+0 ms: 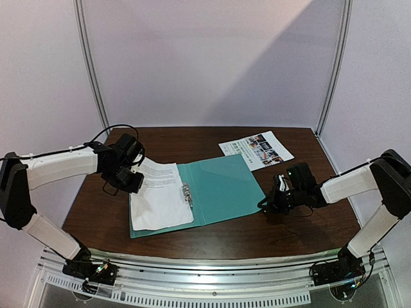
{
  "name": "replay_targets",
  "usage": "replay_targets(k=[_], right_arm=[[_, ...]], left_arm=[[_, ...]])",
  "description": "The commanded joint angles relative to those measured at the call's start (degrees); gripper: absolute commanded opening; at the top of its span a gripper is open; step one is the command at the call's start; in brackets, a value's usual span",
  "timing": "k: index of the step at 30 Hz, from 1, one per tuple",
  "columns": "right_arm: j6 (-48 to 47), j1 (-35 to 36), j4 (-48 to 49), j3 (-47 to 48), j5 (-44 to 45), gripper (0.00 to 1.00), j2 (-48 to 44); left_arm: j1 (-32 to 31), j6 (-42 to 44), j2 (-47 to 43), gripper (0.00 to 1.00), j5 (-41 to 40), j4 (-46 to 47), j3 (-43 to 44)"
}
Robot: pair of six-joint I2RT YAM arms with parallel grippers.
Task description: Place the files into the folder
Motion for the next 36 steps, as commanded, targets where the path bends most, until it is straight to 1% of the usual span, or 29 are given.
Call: replay_targets(k=[1,9,31,36], right_arm=[[-0.9,0.6,-6.2,-1.2,0.9,0.00,1.6],[-0.8,0.7,-5.8,-1.1,0.7,0.00,1.9],[-0.7,1.2,-5.7,-1.0,0.8,0.00,2.2],[-0.6,1.2,-5.8,-0.9,0.8,0.00,2.2]], left_arm=[[0.9,1.3,0.5,0.00,1.2,-2.3,1.1],[0.7,1.4,1.8,0.00,2.7,-2.9,1.4],[0.7,1.0,4.3,0.00,-1.2,-4.2,2.9],[0.7,0.3,4.7,0.03,-1.0,-4.8,2.9]])
